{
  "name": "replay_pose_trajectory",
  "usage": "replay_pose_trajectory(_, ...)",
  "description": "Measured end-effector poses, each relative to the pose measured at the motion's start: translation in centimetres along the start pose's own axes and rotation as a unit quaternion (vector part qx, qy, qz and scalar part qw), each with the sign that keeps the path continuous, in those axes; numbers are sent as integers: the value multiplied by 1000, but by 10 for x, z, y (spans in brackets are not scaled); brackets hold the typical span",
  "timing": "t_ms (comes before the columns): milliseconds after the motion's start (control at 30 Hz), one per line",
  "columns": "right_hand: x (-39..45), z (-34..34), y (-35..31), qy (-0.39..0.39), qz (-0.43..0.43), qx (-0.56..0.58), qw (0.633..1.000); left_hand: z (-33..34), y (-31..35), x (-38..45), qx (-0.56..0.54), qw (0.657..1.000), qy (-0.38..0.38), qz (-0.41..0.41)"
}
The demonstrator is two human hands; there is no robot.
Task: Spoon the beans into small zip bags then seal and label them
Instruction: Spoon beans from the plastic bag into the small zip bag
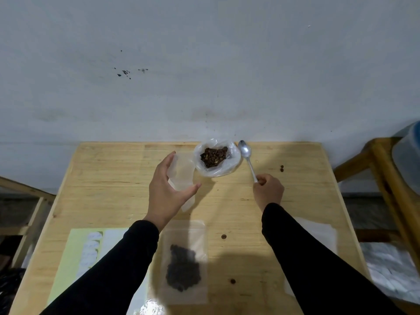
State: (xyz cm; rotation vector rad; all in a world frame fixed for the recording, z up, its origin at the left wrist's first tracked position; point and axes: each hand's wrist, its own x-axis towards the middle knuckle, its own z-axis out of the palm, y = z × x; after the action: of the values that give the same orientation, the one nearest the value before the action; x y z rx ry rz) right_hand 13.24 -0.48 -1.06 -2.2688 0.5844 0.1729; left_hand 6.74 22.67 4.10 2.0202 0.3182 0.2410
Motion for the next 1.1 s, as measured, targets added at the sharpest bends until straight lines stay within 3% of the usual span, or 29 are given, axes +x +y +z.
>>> replay_pose_trajectory(167,-7,11,-1,56,12,6,998,-6,-11,2,-9,1000,-25,5)
replay_pose_trajectory(367,-20,10,-2,63,-7,-31,997,-15,-16,6,-20,998,-57,25)
replay_pose_trajectory(767,-58,-52,-43,164,-21,206,964,-12,-7,15,-65,993,-97,15)
replay_pose_trajectory(900,-63,-70,-65,162,-77,254,950,-1,-6,18,-70,993,-95,-2)
replay_pose_trajectory(1100,-43,-58,-74,135,-173,153,964,11,-5,19,-65,995,-68,-29)
